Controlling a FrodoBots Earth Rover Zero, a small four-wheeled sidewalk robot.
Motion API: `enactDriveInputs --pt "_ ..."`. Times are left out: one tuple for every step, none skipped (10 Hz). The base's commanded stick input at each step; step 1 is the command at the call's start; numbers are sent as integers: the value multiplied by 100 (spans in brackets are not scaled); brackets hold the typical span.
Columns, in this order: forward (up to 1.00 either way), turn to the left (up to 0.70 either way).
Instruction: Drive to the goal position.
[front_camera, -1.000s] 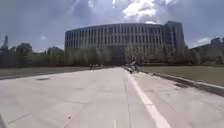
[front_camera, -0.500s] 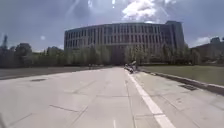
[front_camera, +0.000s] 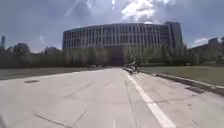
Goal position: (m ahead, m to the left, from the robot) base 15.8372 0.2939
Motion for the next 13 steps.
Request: enactDriveInputs --pt "70 0" --pt "70 0" --pt "70 0" --pt "70 0" --pt "70 0" --pt "70 -9" --pt "70 -32" --pt "70 0" --pt "70 0" --pt "70 0" --pt "70 0" --pt "70 -1" --pt "70 -11"
